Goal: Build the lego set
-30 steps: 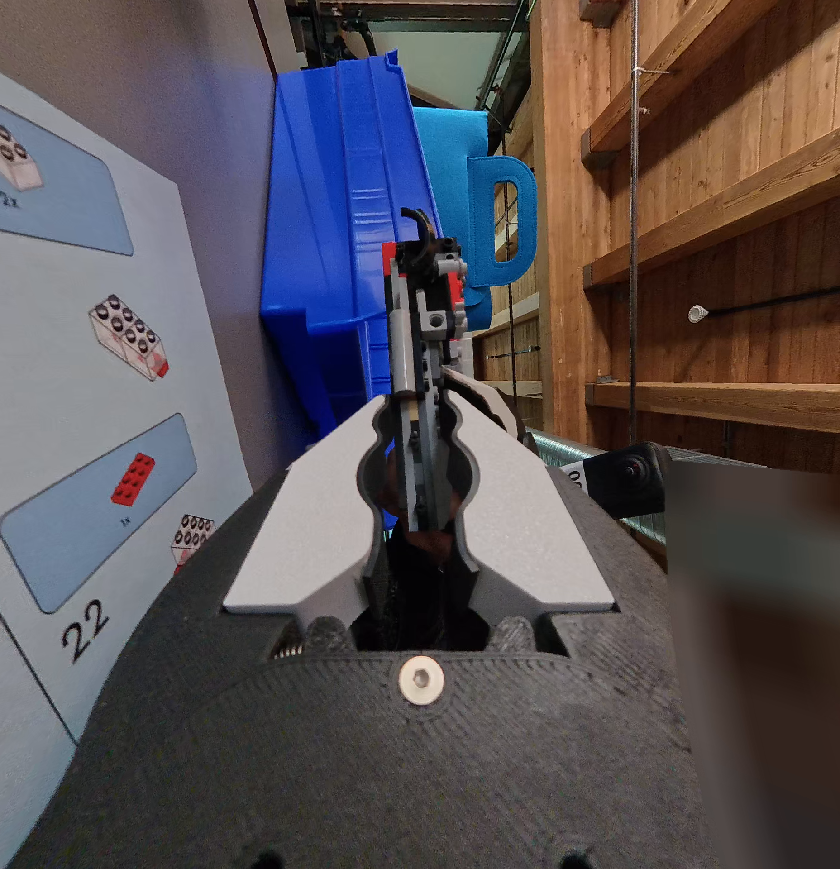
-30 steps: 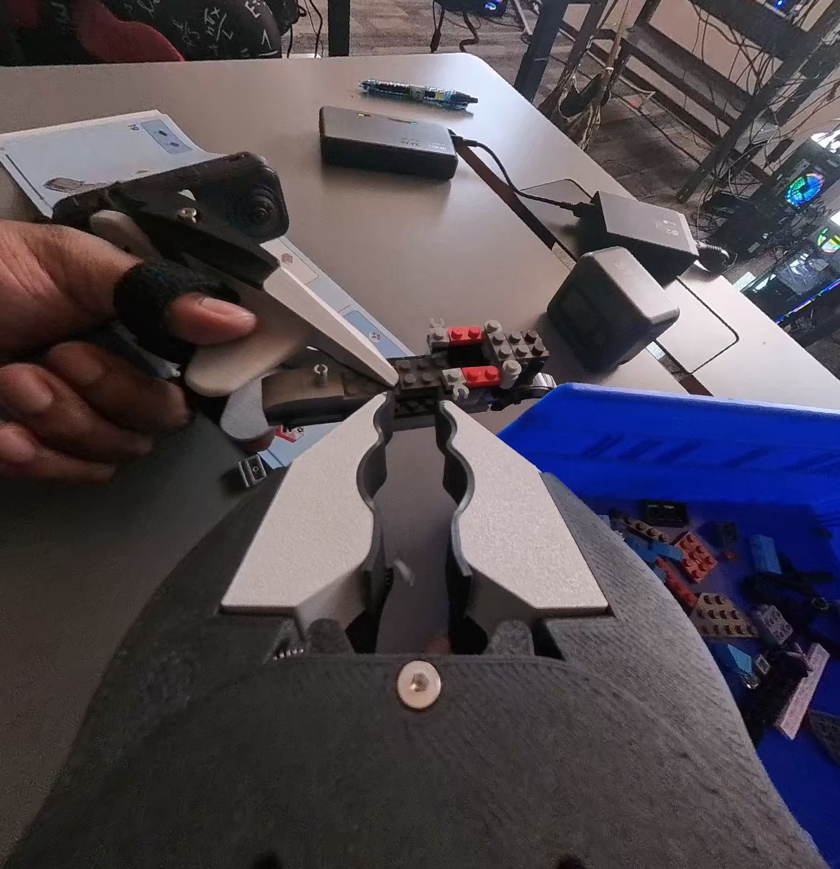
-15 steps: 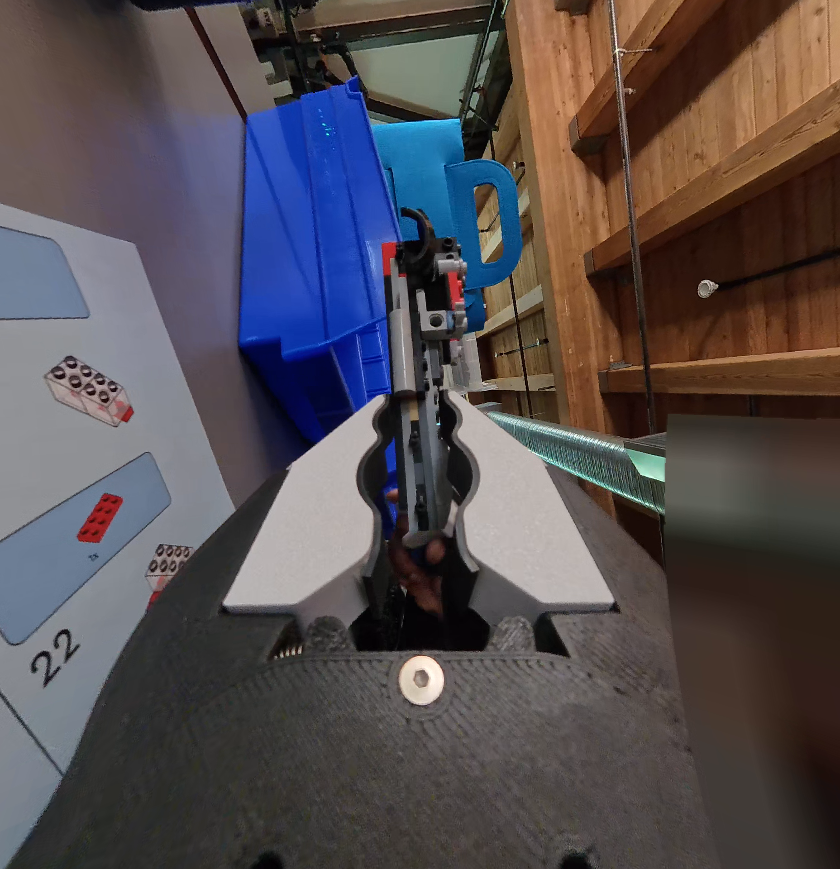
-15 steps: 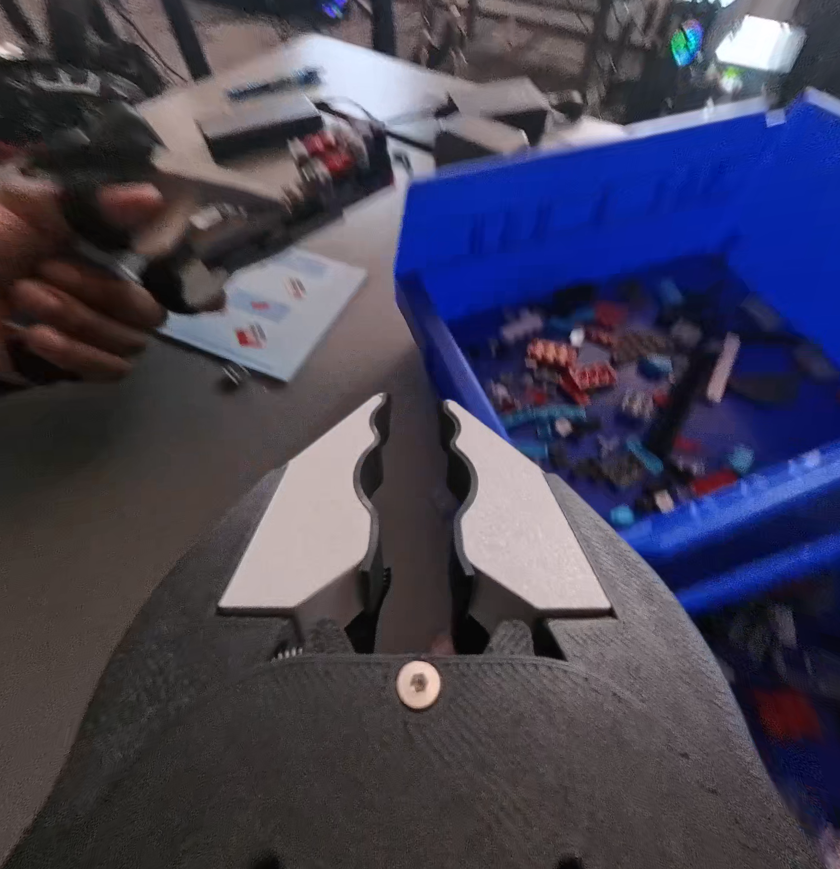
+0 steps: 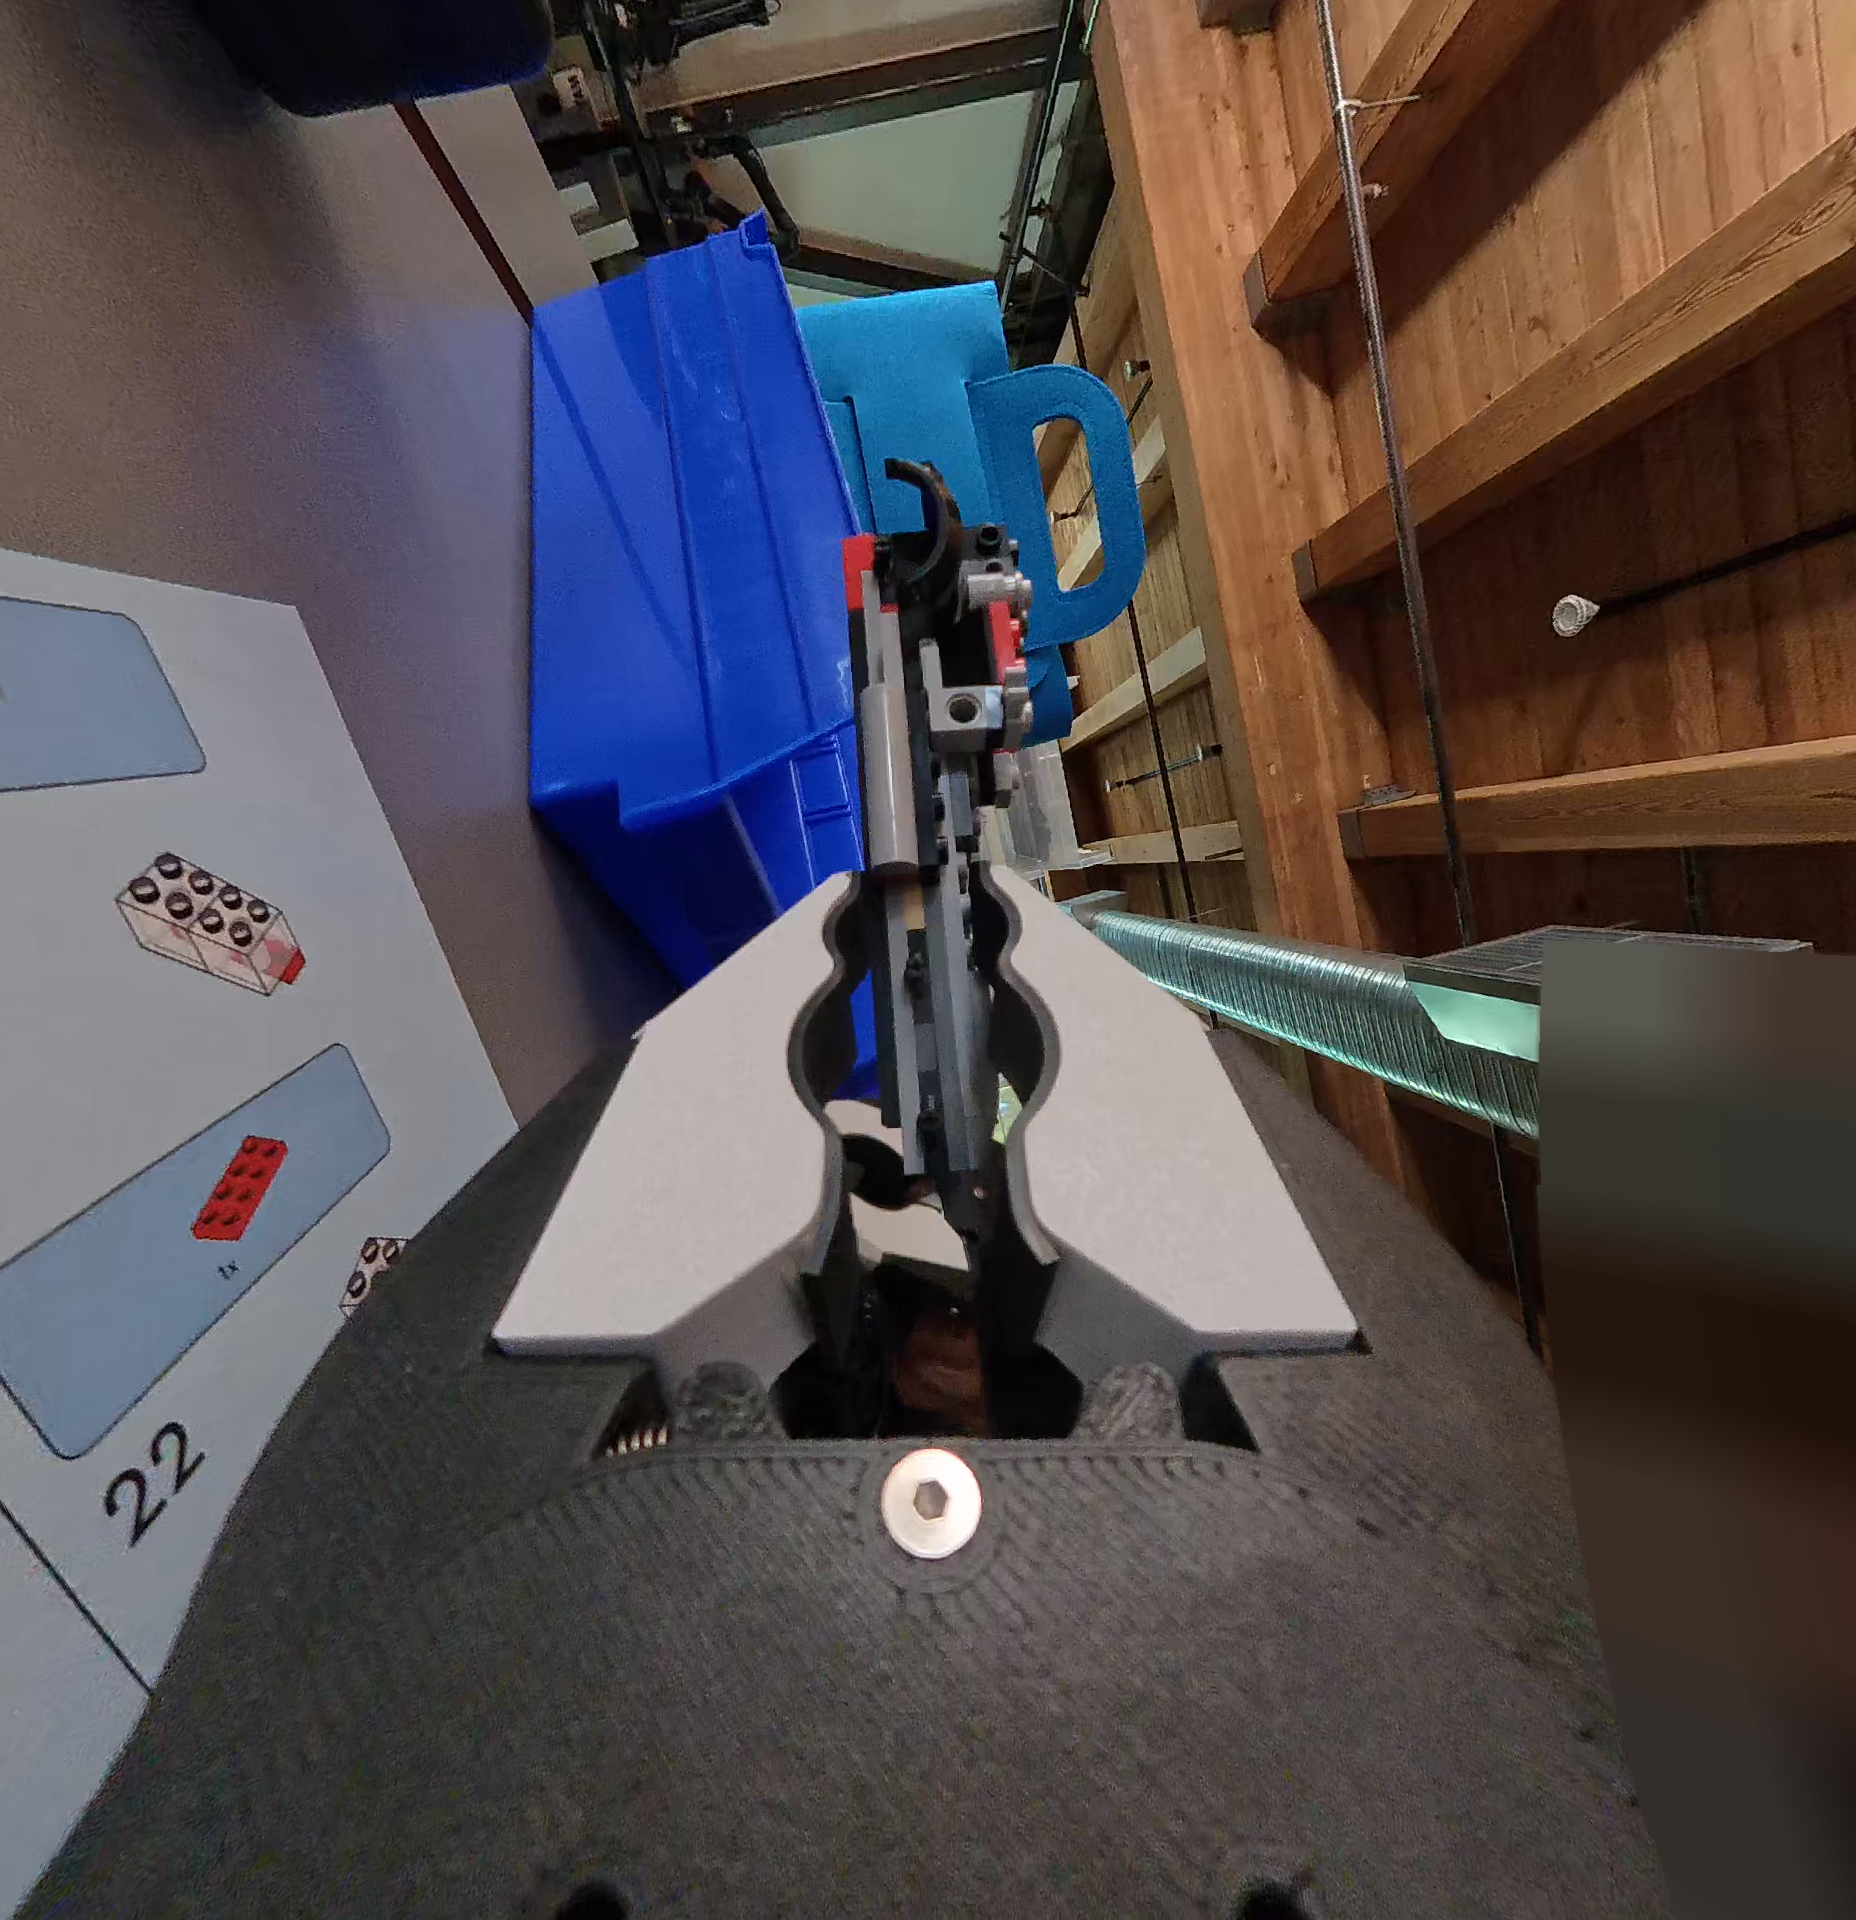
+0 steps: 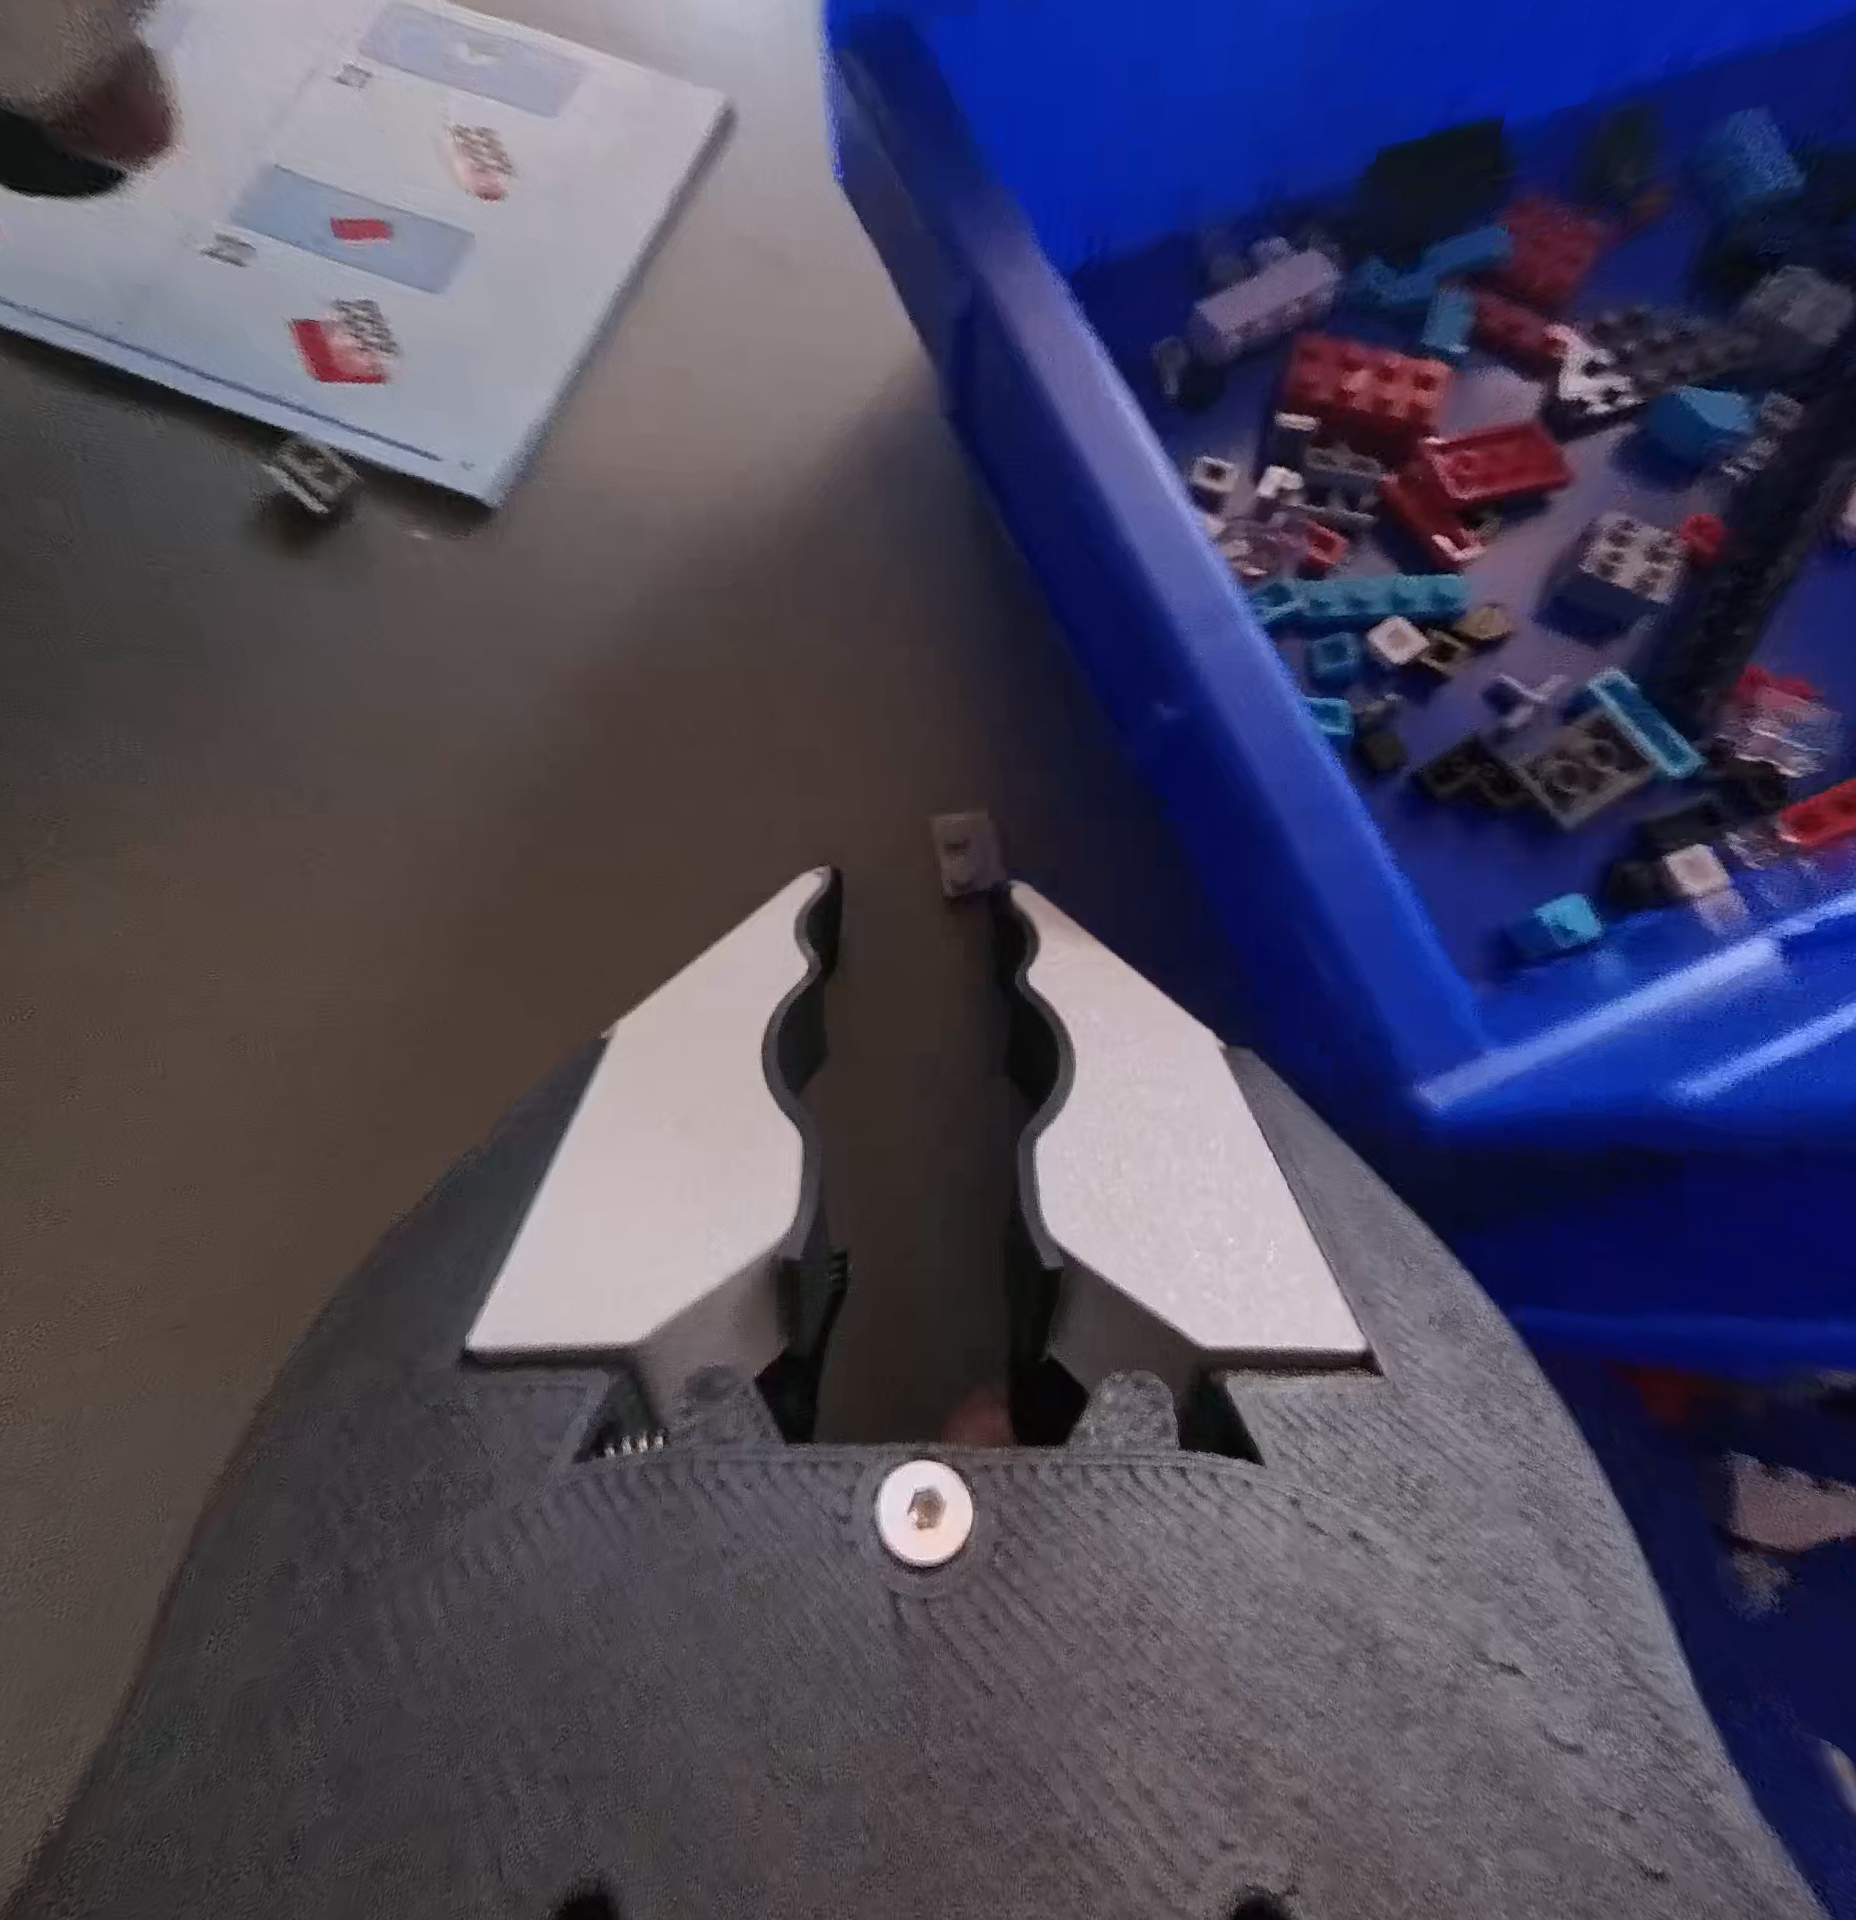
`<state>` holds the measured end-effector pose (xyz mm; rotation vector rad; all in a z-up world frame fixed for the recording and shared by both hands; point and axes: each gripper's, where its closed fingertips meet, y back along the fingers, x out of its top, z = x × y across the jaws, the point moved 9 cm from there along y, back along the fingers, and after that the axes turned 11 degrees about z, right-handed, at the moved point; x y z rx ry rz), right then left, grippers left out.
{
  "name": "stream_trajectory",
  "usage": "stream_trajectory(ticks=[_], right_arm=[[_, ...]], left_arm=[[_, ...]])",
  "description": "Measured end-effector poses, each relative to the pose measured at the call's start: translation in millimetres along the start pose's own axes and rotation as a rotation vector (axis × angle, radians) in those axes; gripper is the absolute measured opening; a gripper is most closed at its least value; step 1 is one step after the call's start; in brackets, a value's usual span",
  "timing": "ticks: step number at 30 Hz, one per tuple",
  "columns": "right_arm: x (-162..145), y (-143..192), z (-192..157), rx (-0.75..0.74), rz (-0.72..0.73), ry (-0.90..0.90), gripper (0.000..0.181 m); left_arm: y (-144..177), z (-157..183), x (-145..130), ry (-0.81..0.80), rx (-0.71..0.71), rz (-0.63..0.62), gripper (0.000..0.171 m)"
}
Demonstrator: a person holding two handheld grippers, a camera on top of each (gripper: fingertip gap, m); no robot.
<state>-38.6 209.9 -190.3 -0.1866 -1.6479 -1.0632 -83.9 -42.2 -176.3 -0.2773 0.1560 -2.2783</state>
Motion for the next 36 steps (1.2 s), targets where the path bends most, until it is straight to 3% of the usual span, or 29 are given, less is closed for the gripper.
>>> stream_trajectory(ticks=[4,10,16,21,27,31,36], right_arm=[[3.1,0.5,-14.5,0.102,0.024,0.026,0.031],[0.7,-1.3,6.3,-0.018,-0.014,0.009,0.030],[5.3,-3.2,-17.2,0.109,-0.003,0.047,0.032],[11.4,-1.2,-0.1,0.068,0.040,0.079,0.032],[5.6,-13.3,7.6,0.140,0.006,0.158,0.032],[6.8,-16.0,6.0,0.165,0.009,0.179,0.019],[13.6,-19.3,-4.6,0.208,0.041,0.198,0.018]], left_arm=[[-0.6,0.1,-1.6,0.012,-0.005,-0.006,0.018],[-2.3,-2.4,-10.4,0.041,0.013,-0.023,0.019],[-2.8,-4.7,-18.7,0.057,0.041,-0.025,0.018],[-2.7,-1.7,-20.7,0.052,0.040,-0.022,0.018],[-2.6,-1.5,-20.8,0.047,0.042,-0.025,0.019],[-2.6,-2.0,-21.9,0.037,0.051,-0.025,0.018],[-0.7,-4.1,-27.4,0.020,0.069,-0.046,0.018]])
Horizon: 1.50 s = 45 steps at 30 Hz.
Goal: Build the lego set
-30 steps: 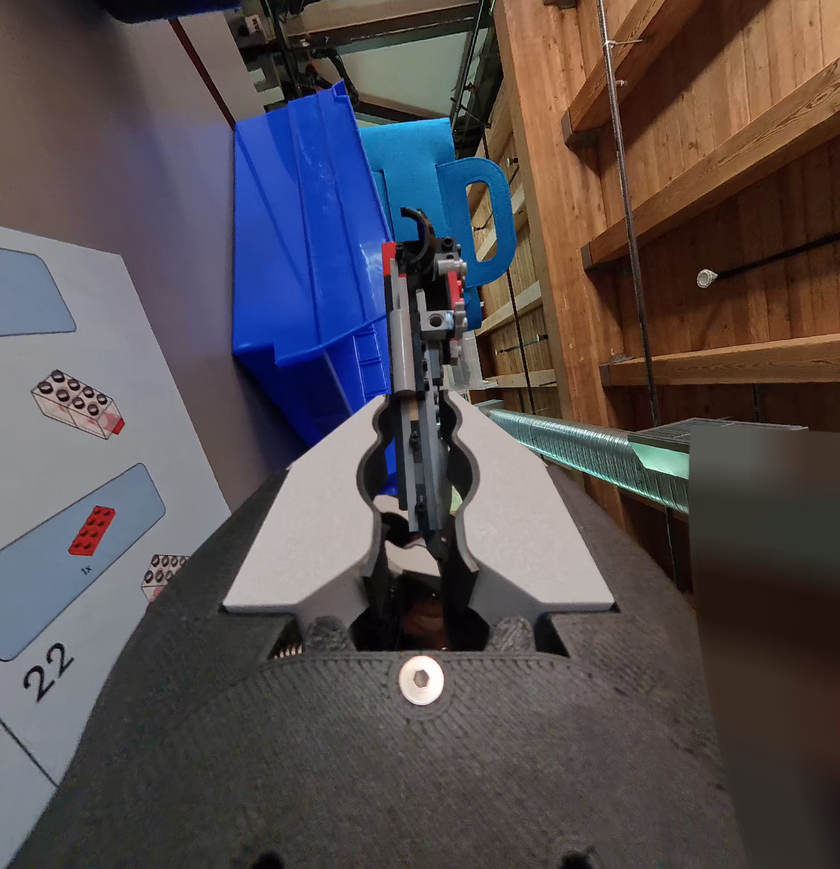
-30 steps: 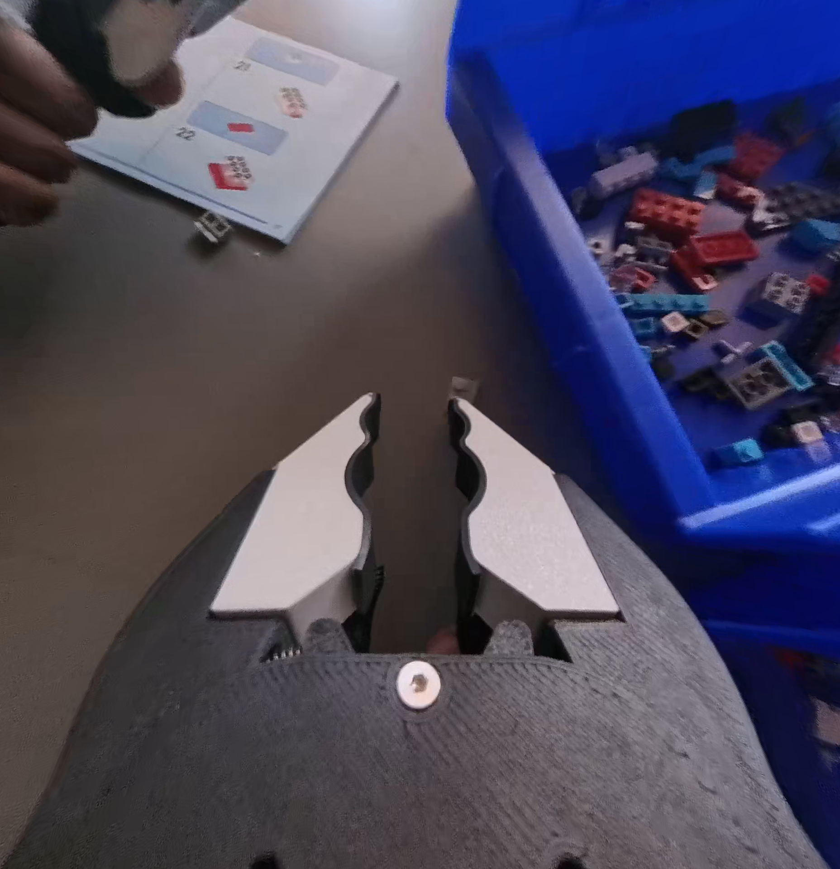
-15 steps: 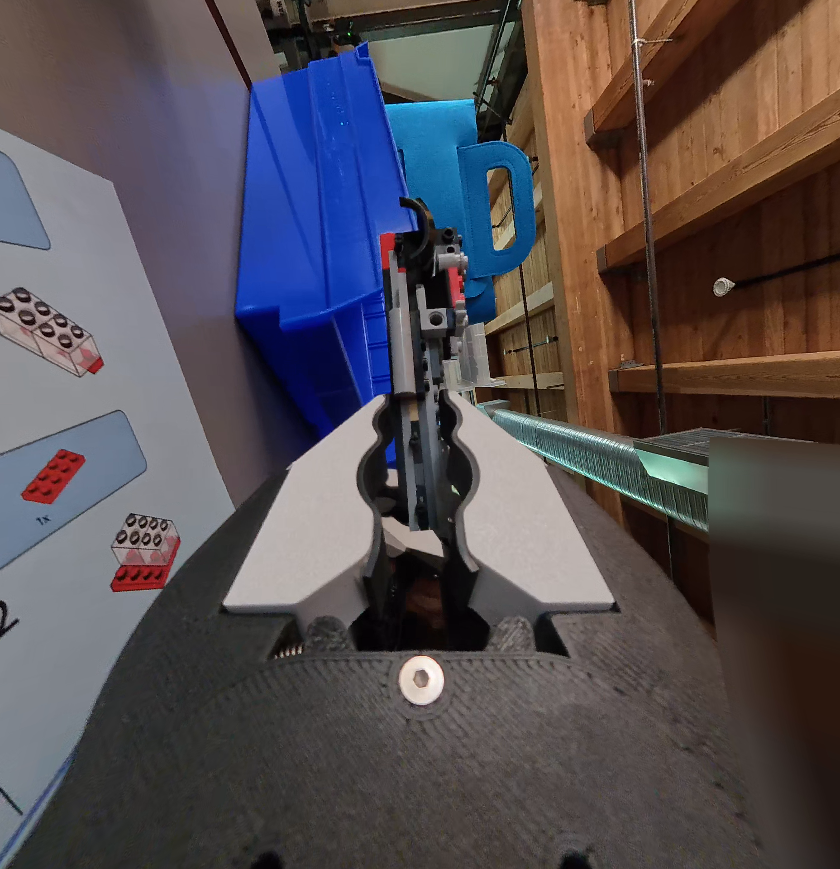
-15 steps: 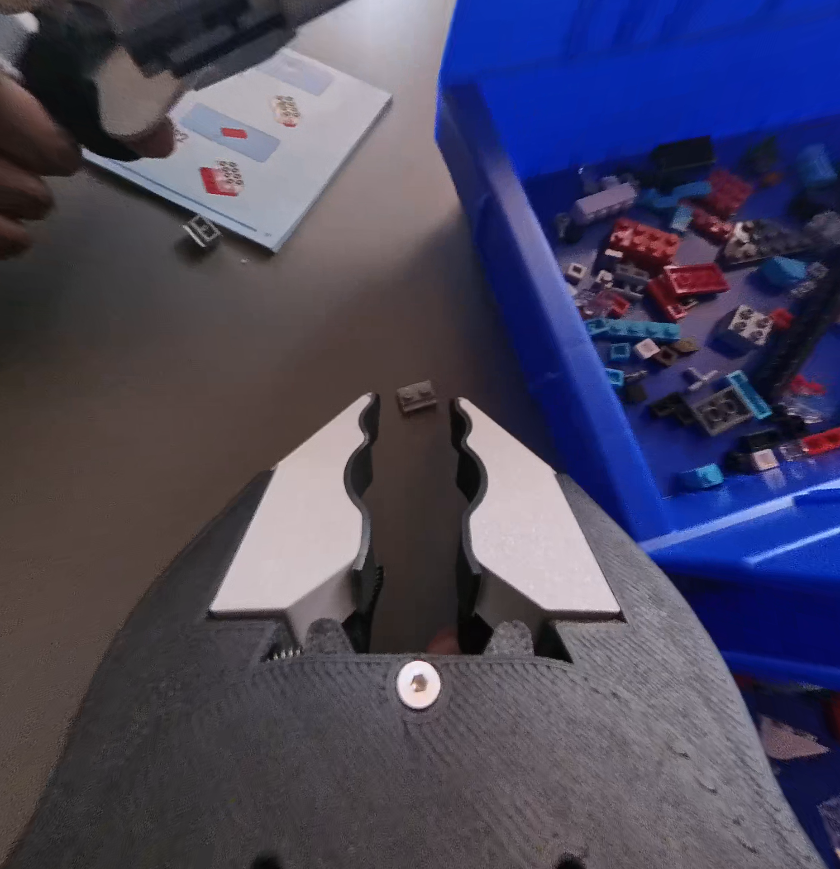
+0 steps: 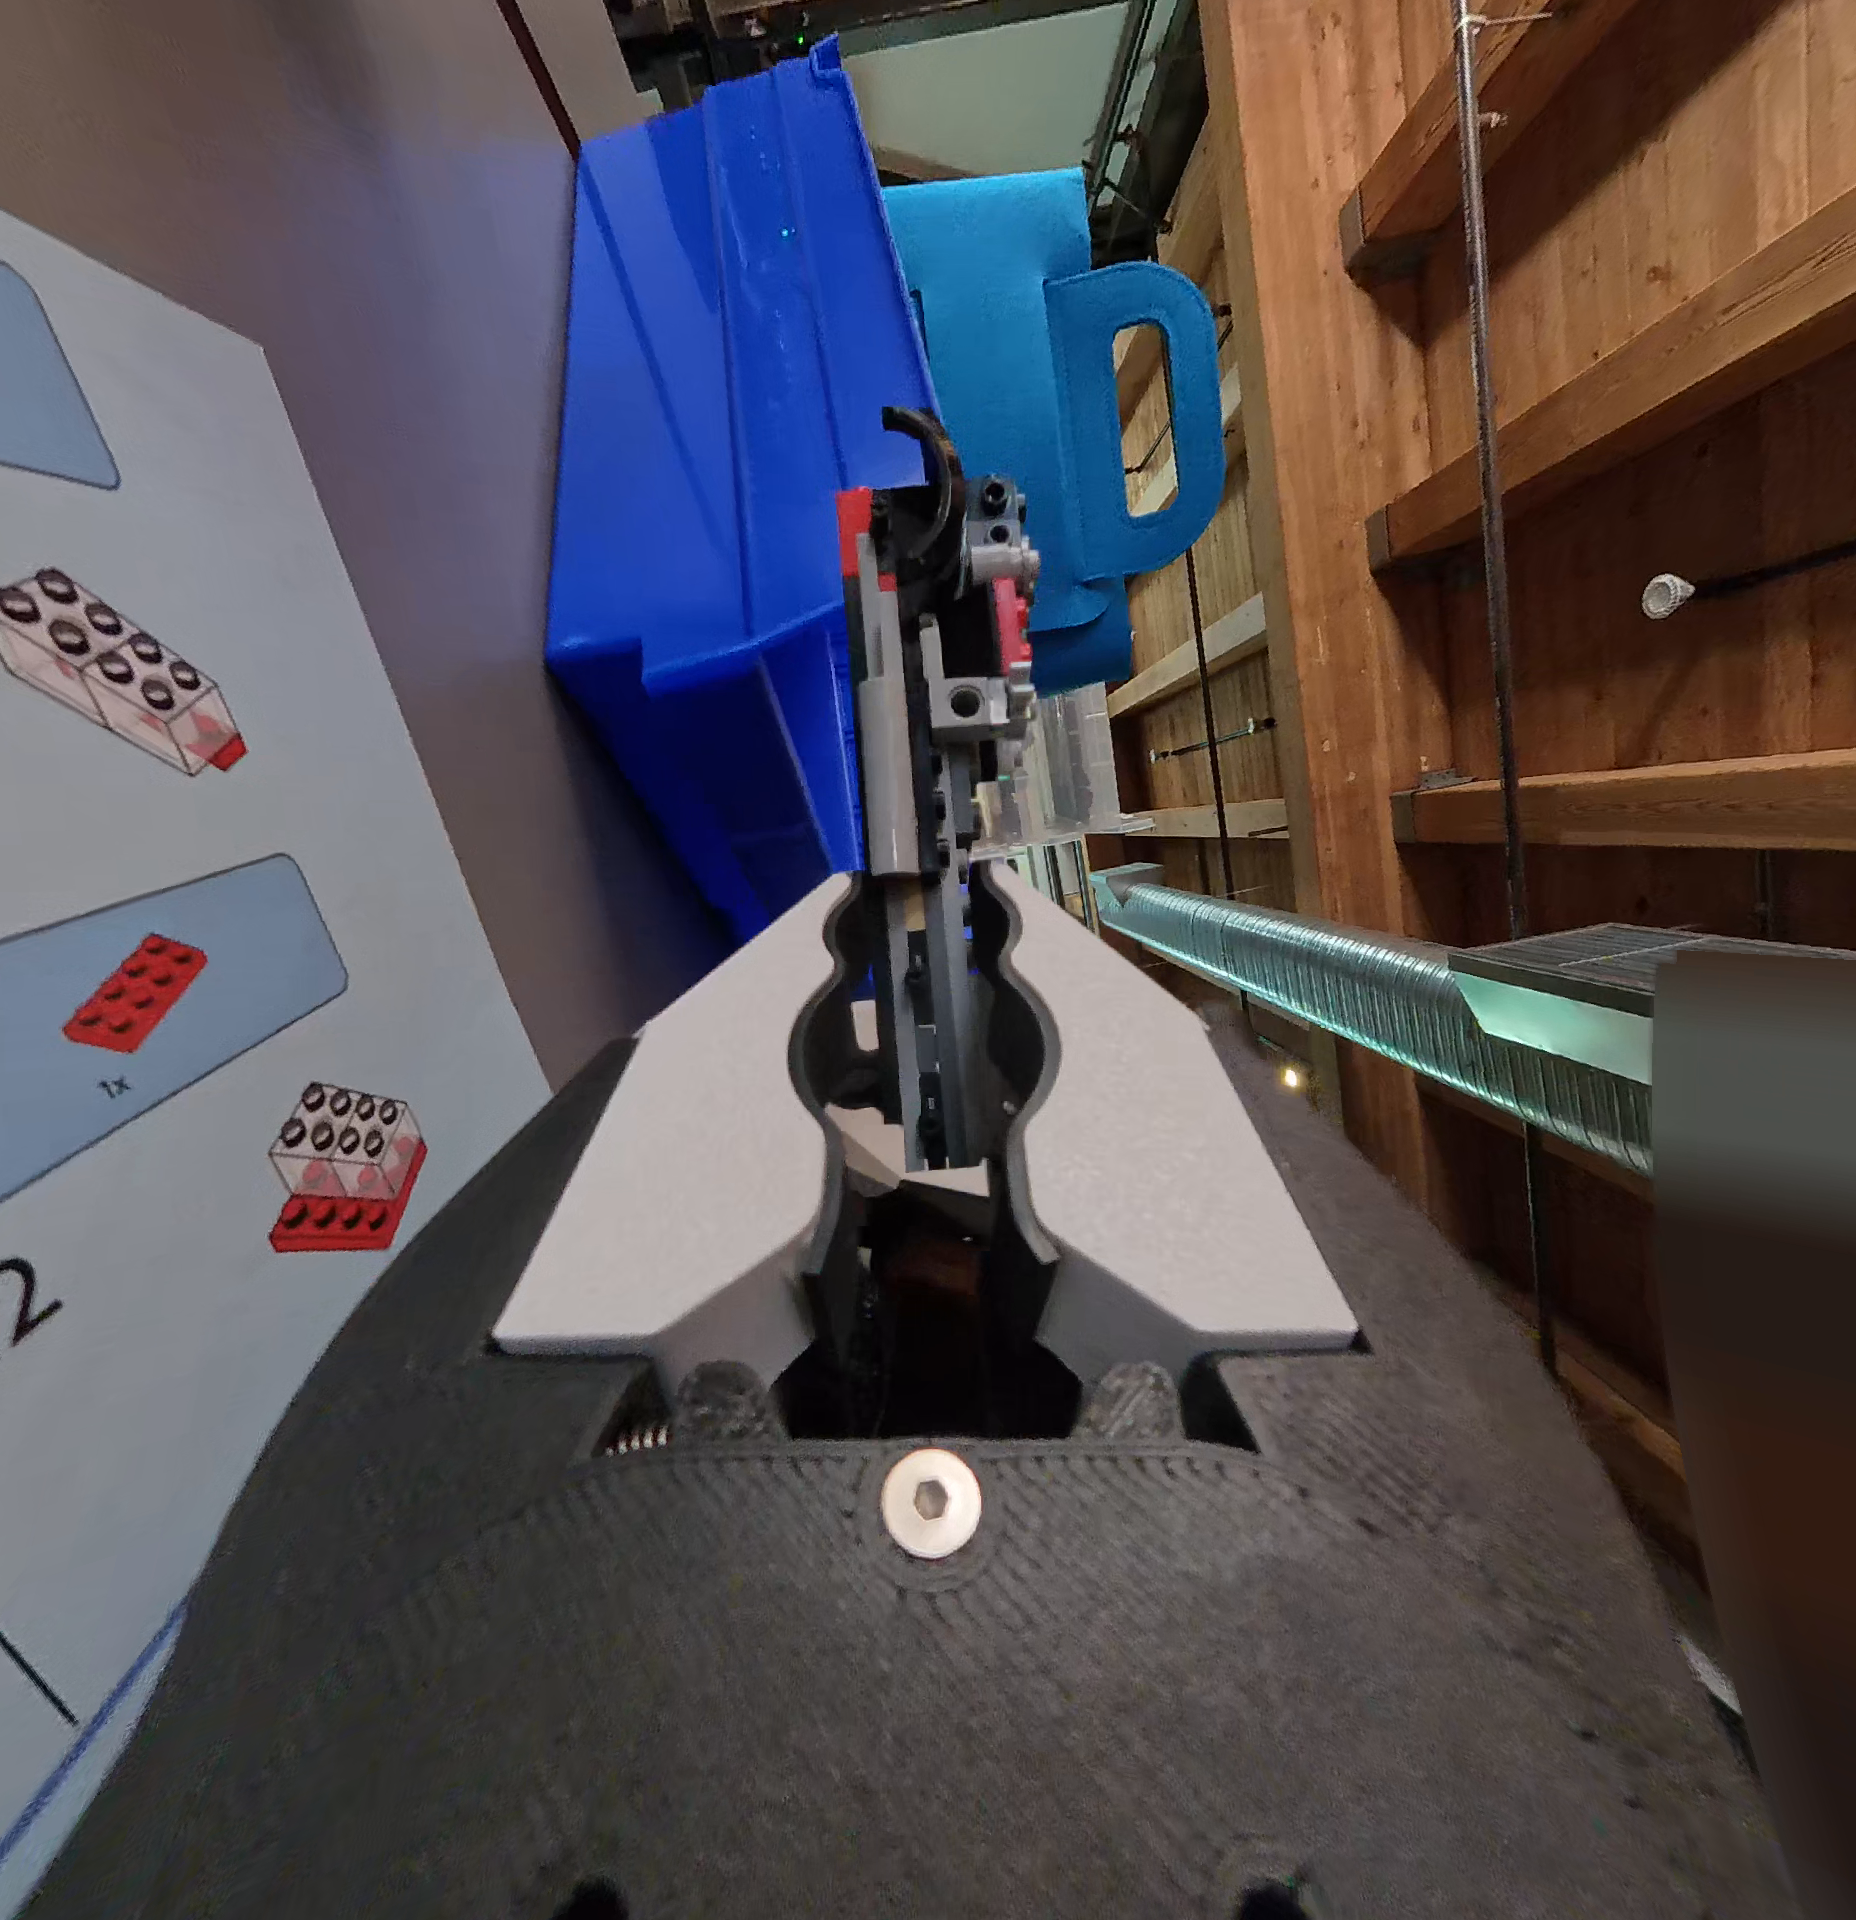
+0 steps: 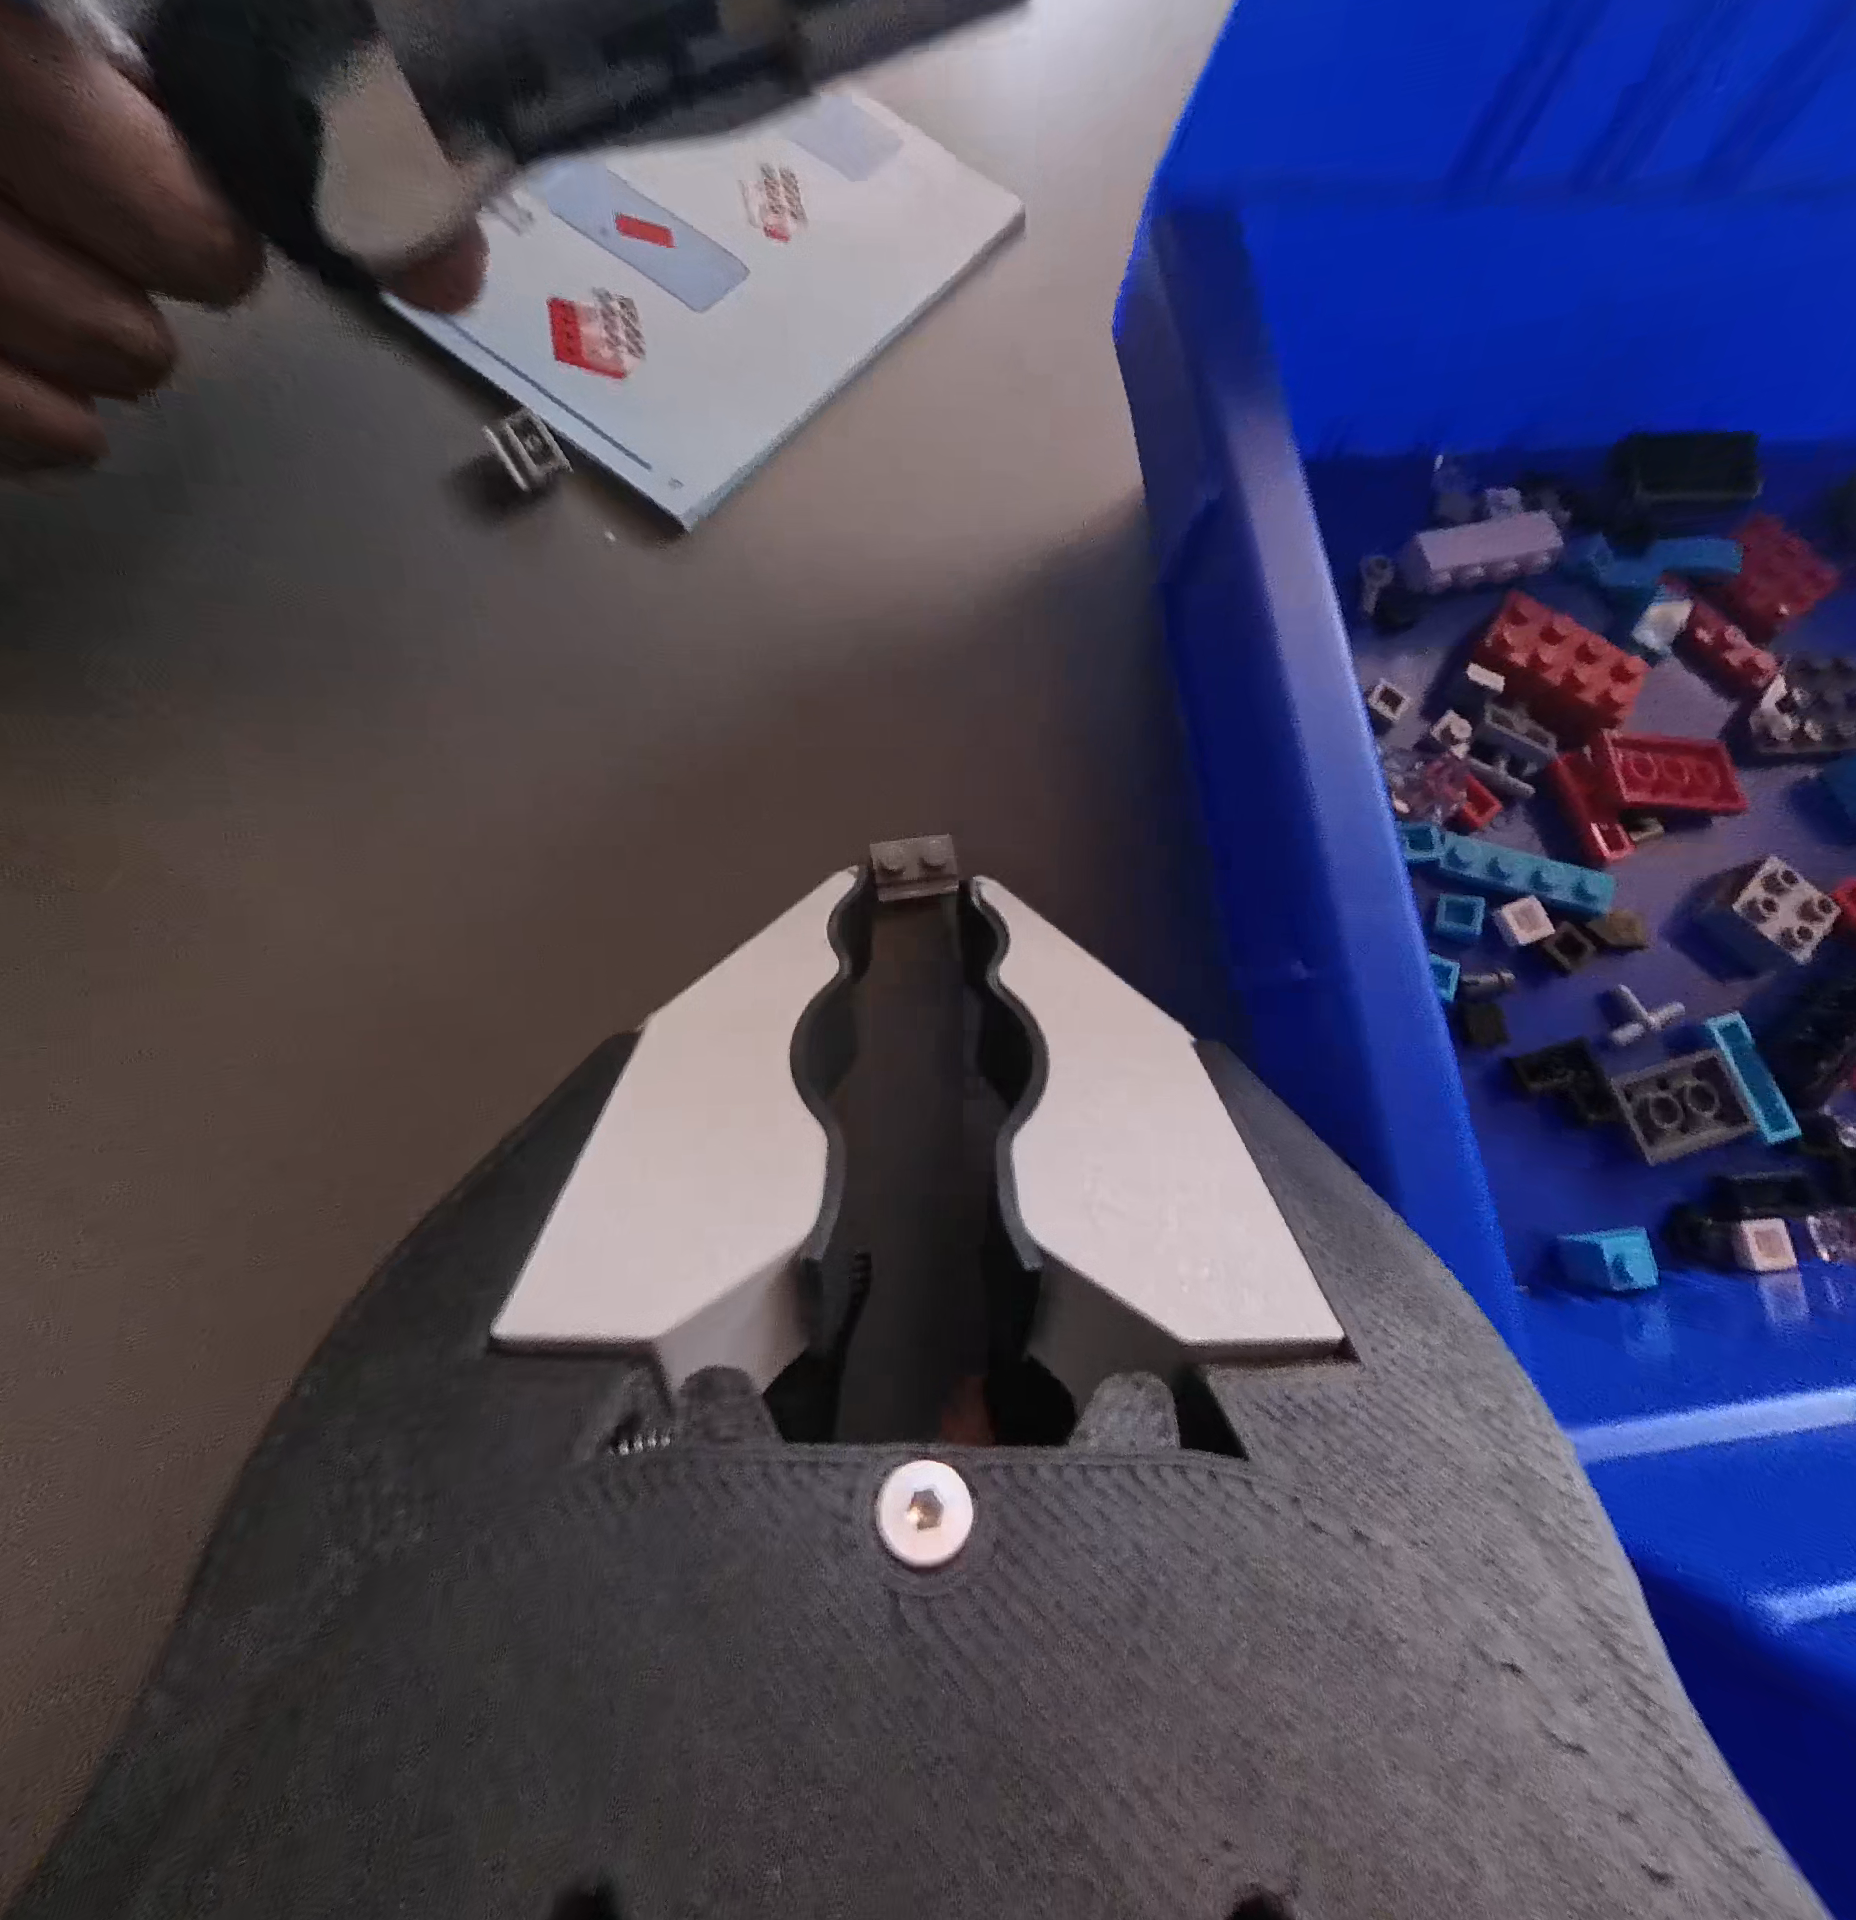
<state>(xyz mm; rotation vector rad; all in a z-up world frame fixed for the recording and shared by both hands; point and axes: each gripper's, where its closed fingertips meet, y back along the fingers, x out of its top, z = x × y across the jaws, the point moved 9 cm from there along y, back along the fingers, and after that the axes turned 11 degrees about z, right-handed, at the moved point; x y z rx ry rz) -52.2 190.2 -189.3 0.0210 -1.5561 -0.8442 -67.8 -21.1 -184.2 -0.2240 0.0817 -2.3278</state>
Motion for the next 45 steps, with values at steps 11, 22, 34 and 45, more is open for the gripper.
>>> stream_trajectory(ticks=[11,22,34,45], right_arm=[[91.3,0.0,-10.7,0.101,0.203,0.087,0.017],[99.2,-13.2,-9.0,0.077,0.100,0.145,0.017],[95.7,-16.2,-8.9,0.071,0.058,0.164,0.017],[95.4,-16.1,-8.2,0.064,0.075,0.159,0.017]], left_arm=[[4.7,5.9,-15.2,0.050,-0.037,-0.059,0.018],[3.0,-1.9,-20.8,0.124,-0.039,-0.065,0.019],[2.4,-4.7,-21.2,0.130,-0.034,-0.072,0.019],[2.6,-4.8,-20.4,0.138,-0.039,-0.068,0.019]])
